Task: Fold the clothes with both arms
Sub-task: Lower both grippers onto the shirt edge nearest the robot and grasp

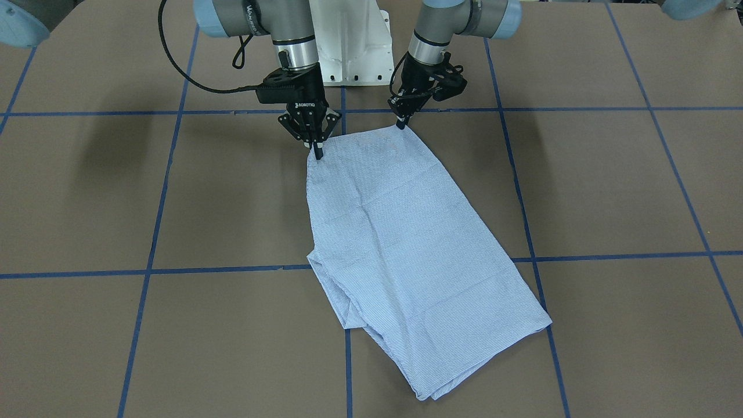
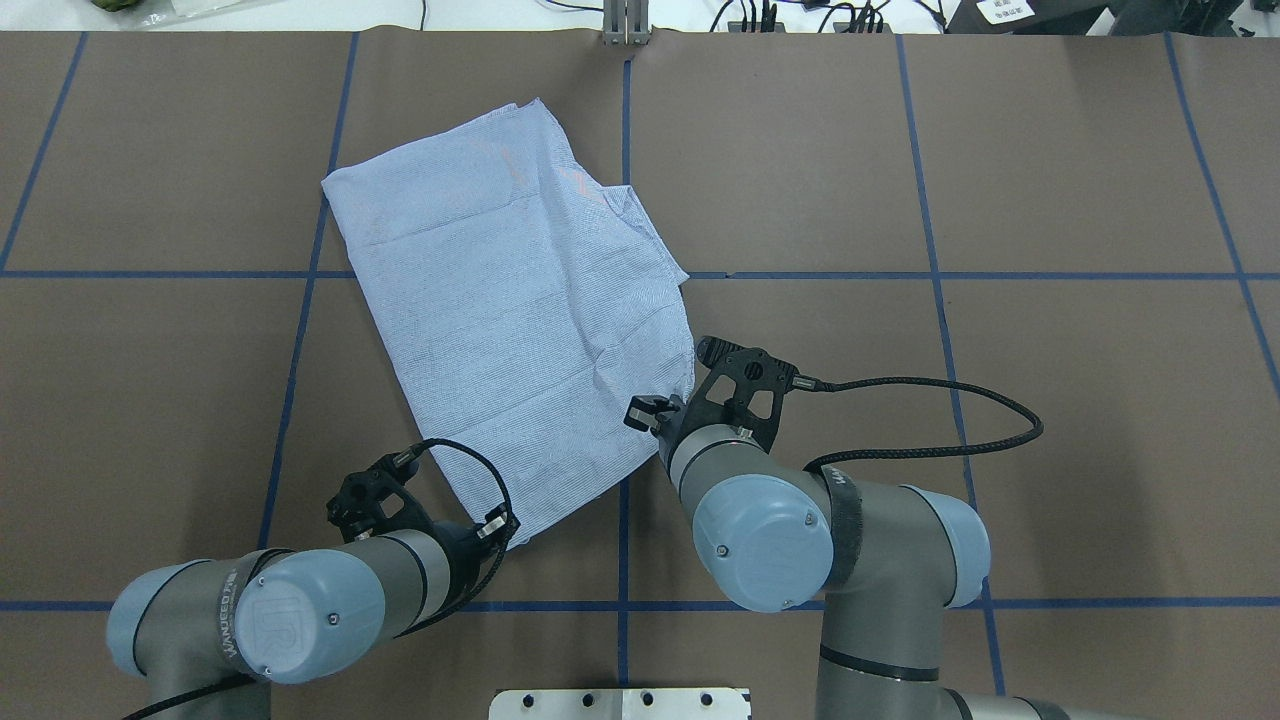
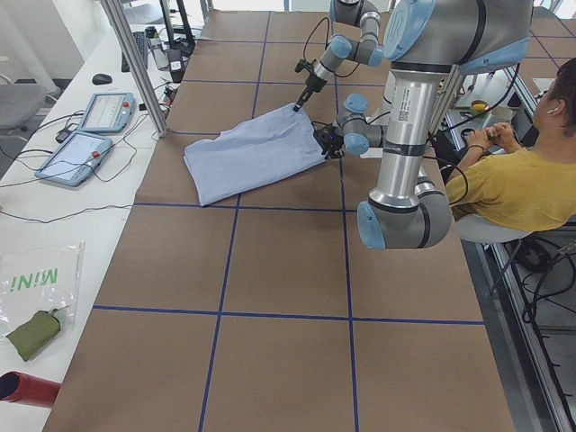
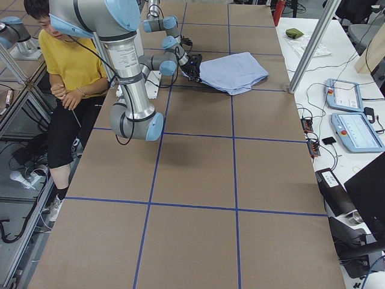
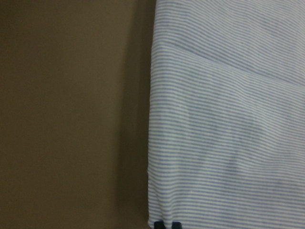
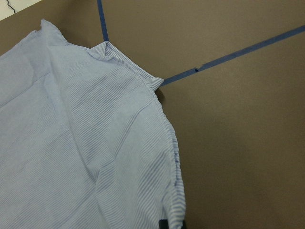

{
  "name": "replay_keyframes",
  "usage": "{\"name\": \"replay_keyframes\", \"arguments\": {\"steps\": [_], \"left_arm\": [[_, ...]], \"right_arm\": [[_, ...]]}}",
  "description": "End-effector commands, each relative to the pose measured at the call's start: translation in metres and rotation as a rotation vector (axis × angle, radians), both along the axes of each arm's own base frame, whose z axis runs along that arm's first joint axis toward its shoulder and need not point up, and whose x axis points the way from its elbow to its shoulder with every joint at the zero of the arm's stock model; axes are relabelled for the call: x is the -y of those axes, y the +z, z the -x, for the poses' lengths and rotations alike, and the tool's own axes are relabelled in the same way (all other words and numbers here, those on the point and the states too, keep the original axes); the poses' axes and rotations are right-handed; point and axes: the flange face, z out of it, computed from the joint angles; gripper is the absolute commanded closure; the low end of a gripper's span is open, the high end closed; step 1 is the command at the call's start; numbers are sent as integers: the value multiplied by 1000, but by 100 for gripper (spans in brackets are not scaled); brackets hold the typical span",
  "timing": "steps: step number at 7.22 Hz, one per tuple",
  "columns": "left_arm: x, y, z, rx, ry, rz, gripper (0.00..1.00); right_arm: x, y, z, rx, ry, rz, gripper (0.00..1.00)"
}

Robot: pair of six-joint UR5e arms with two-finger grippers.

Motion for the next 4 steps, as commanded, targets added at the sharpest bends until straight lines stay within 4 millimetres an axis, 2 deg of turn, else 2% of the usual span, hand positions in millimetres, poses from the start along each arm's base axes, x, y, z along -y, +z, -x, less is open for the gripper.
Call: {"name": "replay_keyframes", "arguments": {"steps": [1, 2, 3, 4], "left_arm": [[-4, -46, 34, -103, 3, -22, 100], [-8, -80, 65, -169, 13, -54, 100], [-13, -105, 91, -203, 16, -60, 100], [-18, -120, 109, -227, 18, -63, 100]], "right_arm": [[0, 18, -12, -22, -2, -2, 100], [-21, 20, -36, -1, -27, -6, 100], [-61, 25, -69, 20, -74, -23, 100], [-105, 22, -87, 36, -105, -69, 100]]}}
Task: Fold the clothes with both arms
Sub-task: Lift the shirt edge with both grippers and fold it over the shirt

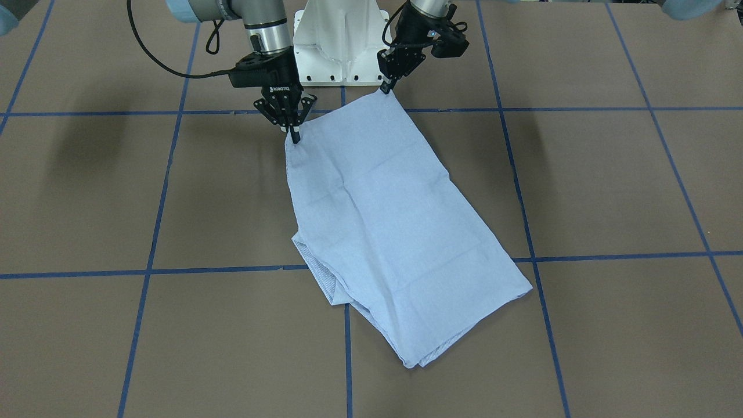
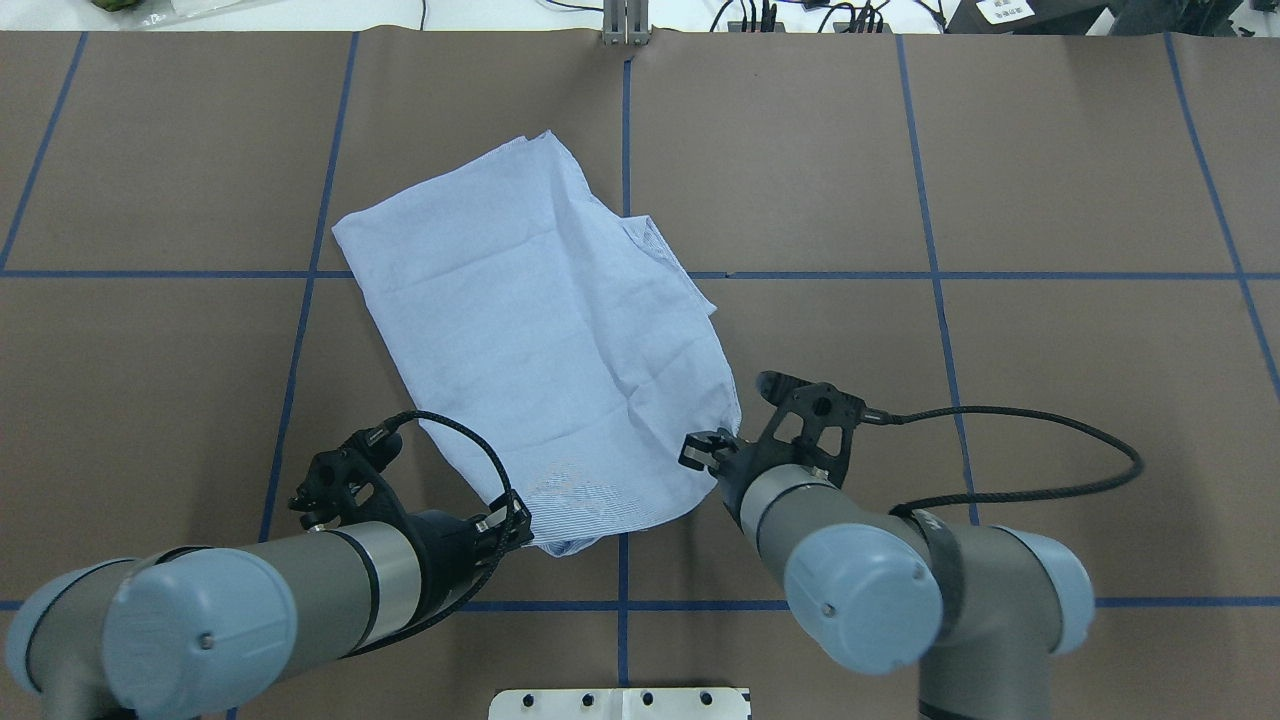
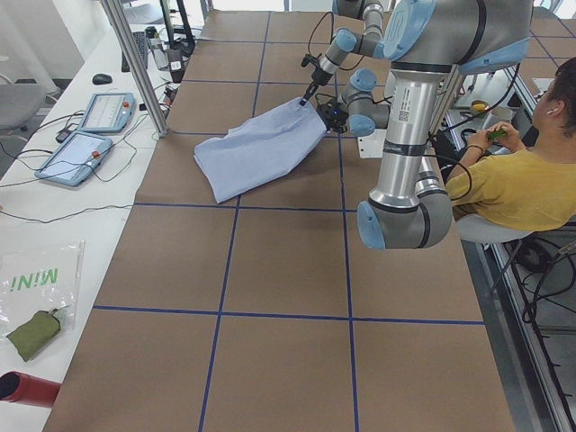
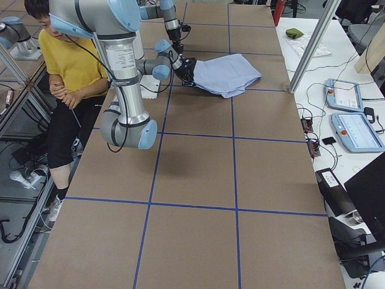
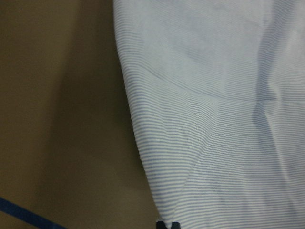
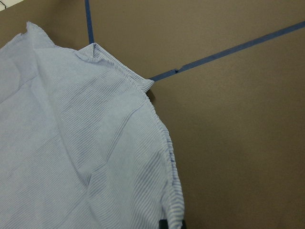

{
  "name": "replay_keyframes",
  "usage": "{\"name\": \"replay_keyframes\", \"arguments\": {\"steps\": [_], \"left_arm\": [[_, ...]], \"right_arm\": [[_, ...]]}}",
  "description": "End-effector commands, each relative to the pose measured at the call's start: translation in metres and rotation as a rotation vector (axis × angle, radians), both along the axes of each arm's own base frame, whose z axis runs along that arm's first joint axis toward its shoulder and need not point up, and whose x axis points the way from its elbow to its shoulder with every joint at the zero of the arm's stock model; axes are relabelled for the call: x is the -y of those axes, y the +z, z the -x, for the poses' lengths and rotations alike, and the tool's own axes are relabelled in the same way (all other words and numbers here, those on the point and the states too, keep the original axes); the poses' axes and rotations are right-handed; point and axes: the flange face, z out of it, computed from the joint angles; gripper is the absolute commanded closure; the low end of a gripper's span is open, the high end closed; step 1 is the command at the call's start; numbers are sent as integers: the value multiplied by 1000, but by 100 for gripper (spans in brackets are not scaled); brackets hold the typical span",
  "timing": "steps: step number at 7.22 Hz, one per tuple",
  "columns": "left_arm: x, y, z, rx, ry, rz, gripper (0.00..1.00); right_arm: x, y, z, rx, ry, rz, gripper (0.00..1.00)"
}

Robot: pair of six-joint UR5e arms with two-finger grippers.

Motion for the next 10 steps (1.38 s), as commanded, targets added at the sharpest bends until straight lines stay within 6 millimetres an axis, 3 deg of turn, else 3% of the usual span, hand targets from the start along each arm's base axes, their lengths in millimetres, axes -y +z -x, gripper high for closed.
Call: {"name": "replay_keyframes", "arguments": {"steps": [1, 2, 3, 4, 5, 6, 7, 9, 10], "left_arm": [[-7, -24, 31, -43, 6, -10, 100], [-8, -25, 32, -44, 19, -16, 100], [-8, -28, 39, -50, 39, -23, 100], [-9, -33, 47, -39, 64, -45, 100], [-3, -33, 54, -2, 80, -57, 100], [15, -31, 63, 26, 65, -103, 100], [34, -30, 75, 44, 58, -152, 100], [86, -29, 114, 86, 5, -225, 100], [115, -16, 120, 135, -24, -231, 100]], "right_arm": [[-78, -7, -25, 27, -60, -71, 100], [-100, -15, -24, 42, -74, -94, 100], [-109, -30, -32, 45, -81, -103, 100], [-106, -61, -33, 64, -78, -103, 100], [-86, -91, -28, 51, -45, -101, 100], [-45, -105, -34, 37, -30, -53, 100], [-7, -103, -33, 5, 0, -53, 100], [61, -134, -21, -28, 63, -78, 100], [90, -146, -6, -50, 65, -66, 100]]}}
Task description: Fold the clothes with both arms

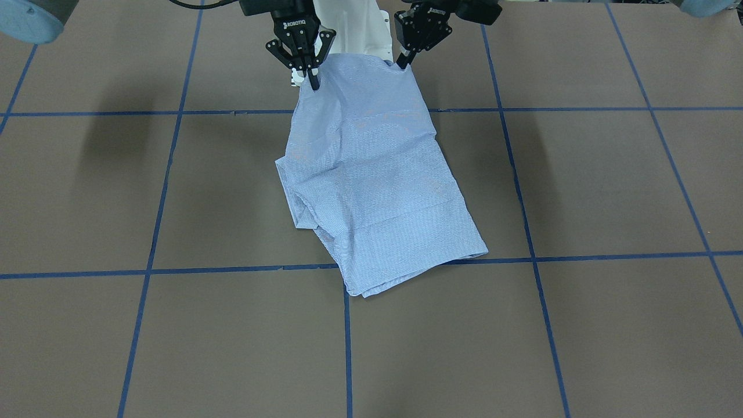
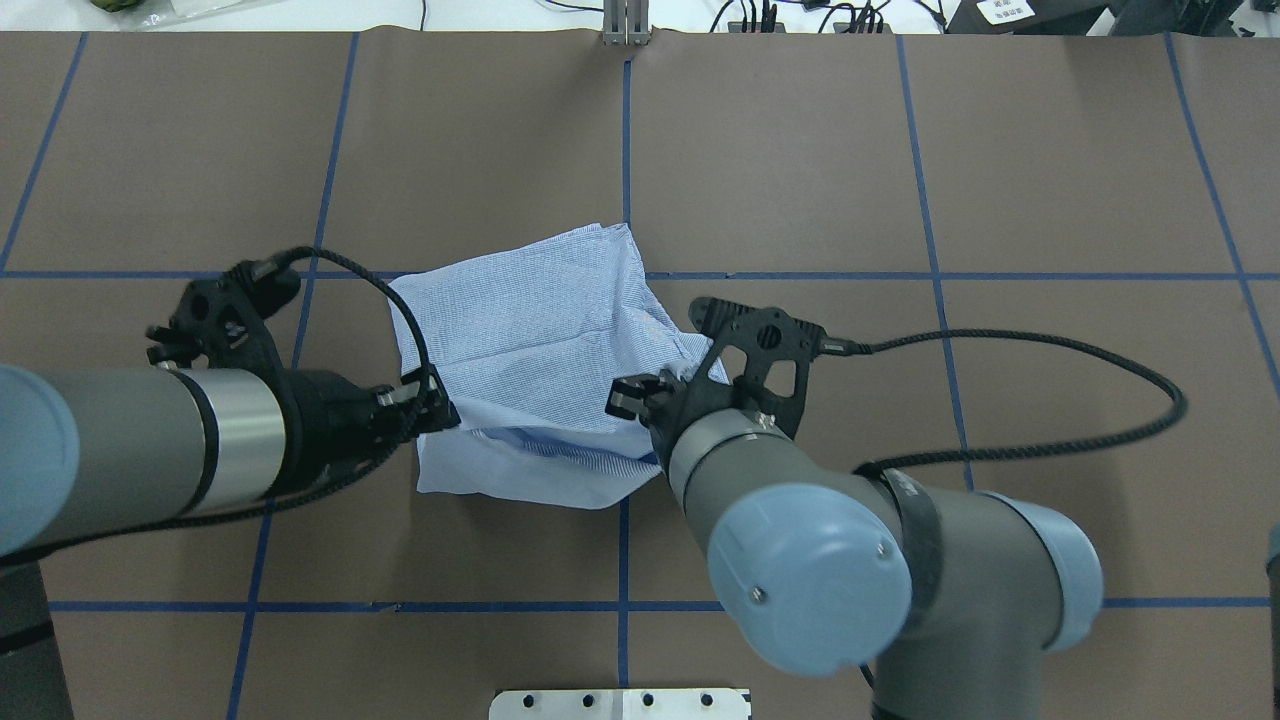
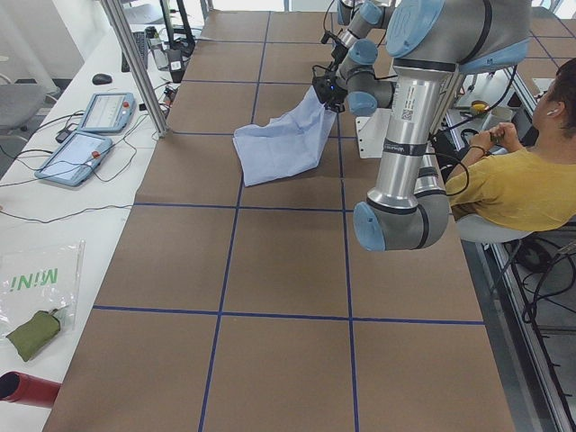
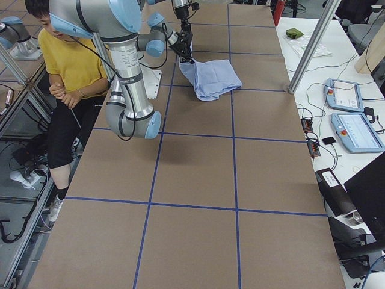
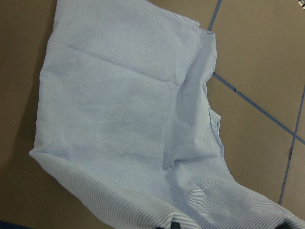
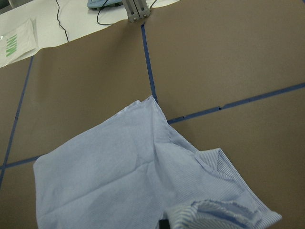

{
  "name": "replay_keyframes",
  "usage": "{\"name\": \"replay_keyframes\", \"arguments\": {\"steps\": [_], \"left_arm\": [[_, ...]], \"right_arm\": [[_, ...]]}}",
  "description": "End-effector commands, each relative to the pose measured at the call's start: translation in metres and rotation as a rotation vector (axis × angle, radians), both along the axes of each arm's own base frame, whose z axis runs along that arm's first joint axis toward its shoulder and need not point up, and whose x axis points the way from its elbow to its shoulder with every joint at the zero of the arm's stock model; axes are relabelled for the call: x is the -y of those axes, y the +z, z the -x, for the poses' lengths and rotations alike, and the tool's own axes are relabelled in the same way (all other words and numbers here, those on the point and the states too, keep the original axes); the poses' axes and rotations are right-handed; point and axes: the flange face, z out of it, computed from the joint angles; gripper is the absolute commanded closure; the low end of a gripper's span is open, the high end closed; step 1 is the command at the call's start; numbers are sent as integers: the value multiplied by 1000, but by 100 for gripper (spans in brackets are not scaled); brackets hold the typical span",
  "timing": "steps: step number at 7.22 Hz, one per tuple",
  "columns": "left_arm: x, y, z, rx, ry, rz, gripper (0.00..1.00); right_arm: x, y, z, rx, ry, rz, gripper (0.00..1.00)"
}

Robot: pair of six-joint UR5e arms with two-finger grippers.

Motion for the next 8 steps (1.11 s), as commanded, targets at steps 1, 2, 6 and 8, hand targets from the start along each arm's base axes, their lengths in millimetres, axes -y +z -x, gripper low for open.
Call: {"name": "replay_keyframes", "arguments": {"steps": [1, 2, 6, 8], "left_arm": [[67, 34, 9, 121, -66, -23, 100], [98, 49, 6, 184, -89, -41, 100], [206, 129, -54, 327, -116, -54, 100], [240, 170, -68, 371, -123, -82, 100]], "right_arm": [[70, -23, 30, -65, 41, 14, 100], [105, -20, 53, -69, 47, 35, 100], [227, 5, 152, -119, 55, 54, 100], [244, 24, 152, -160, 53, 75, 100]]}}
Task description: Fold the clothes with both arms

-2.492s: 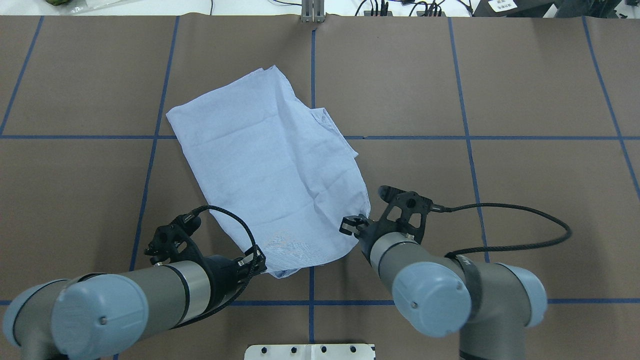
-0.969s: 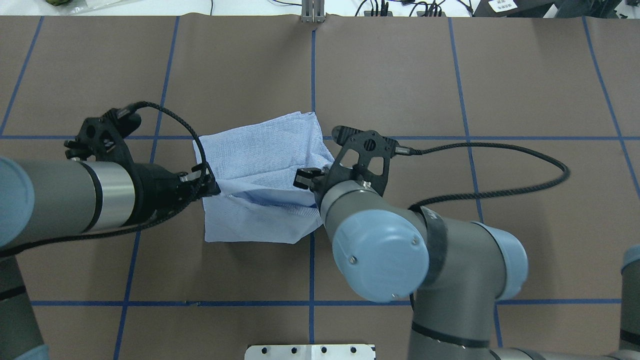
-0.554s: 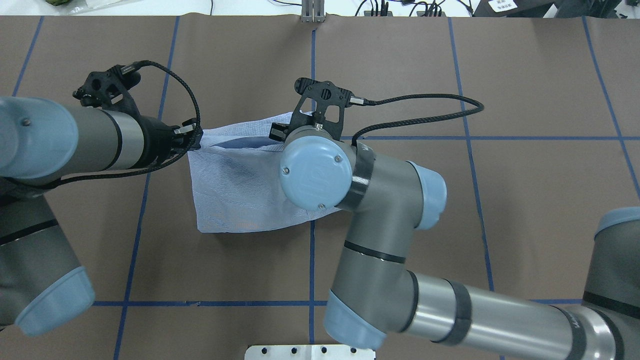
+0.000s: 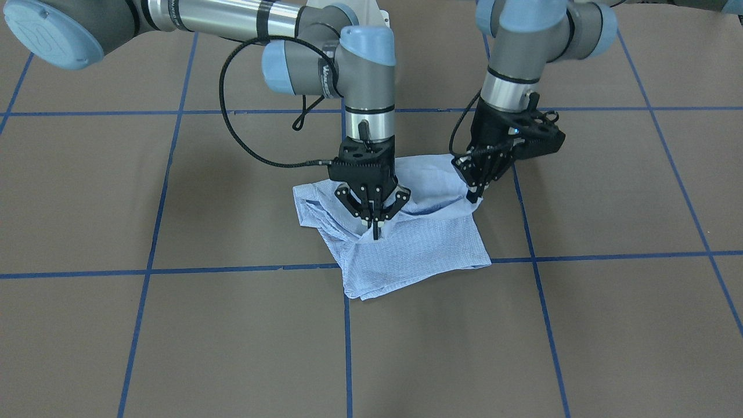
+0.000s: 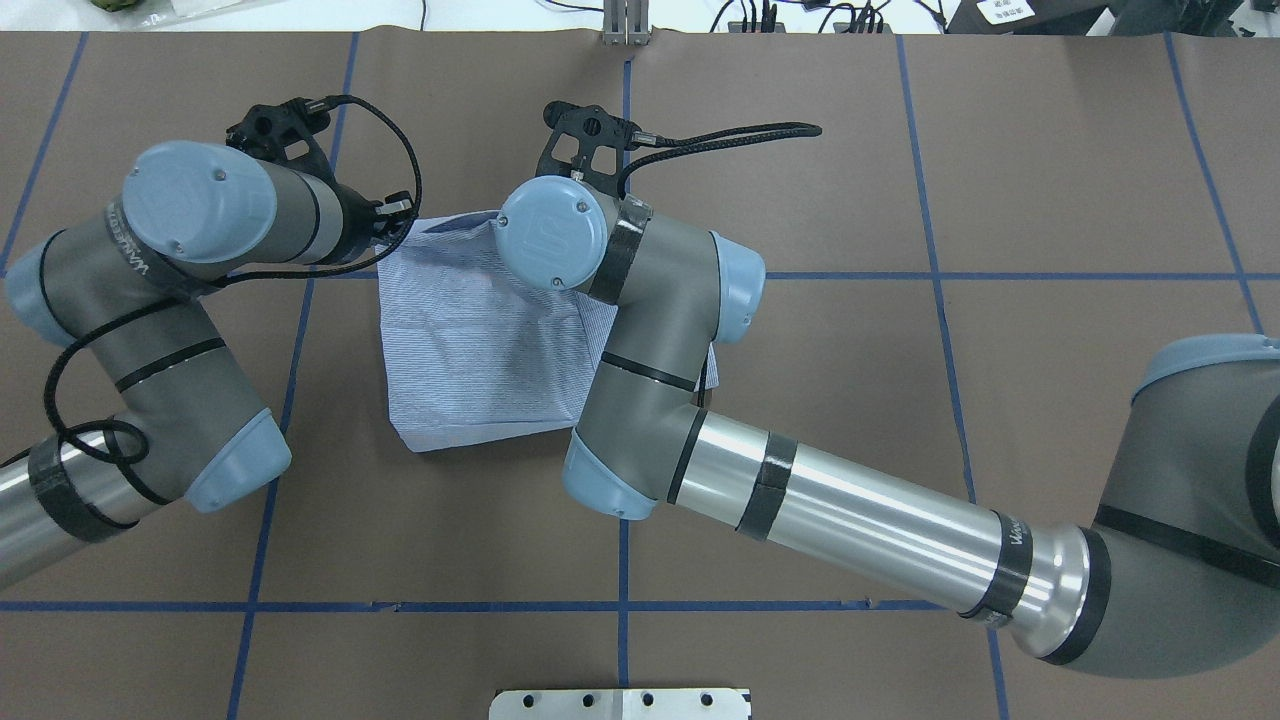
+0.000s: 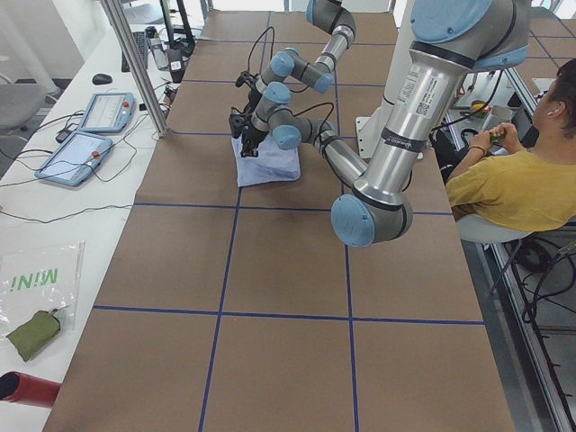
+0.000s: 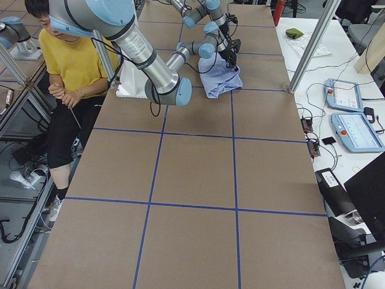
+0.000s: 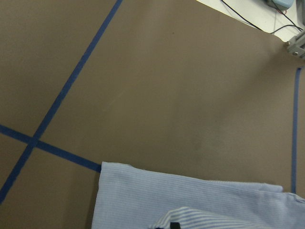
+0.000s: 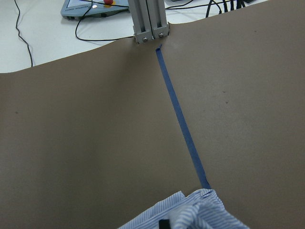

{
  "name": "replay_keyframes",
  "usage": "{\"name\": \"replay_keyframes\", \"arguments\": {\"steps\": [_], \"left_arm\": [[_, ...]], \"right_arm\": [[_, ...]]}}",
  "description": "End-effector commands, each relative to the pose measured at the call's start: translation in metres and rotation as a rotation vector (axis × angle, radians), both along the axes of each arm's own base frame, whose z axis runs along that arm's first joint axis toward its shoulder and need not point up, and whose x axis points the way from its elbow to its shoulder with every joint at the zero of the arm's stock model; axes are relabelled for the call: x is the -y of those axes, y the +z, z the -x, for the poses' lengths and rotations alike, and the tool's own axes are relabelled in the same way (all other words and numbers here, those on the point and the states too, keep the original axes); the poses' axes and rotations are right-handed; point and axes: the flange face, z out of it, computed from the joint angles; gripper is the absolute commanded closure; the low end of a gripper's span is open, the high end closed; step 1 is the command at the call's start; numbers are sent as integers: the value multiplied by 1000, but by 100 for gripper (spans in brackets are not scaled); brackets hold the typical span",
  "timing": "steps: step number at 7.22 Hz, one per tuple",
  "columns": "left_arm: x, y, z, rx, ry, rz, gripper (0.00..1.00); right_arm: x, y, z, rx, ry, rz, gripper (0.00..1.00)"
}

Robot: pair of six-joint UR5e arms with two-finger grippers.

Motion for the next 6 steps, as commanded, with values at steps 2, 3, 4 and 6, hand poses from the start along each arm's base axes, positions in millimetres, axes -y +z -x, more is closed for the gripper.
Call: {"name": "replay_keyframes", "arguments": {"steps": [2, 3, 4, 6], "left_arm": [[37, 23, -28, 45, 6, -14, 100], [39, 26, -30, 50, 7, -11, 100], [39, 27, -30, 59, 19, -21, 100], [39, 27, -30, 66, 28, -32, 100]], "right_arm": [[20, 24, 14, -67, -8, 31, 100], [20, 26, 16, -71, -15, 34, 100], [20, 25, 16, -82, -30, 23, 100], [23, 29, 22, -51, -39, 8, 100]]}}
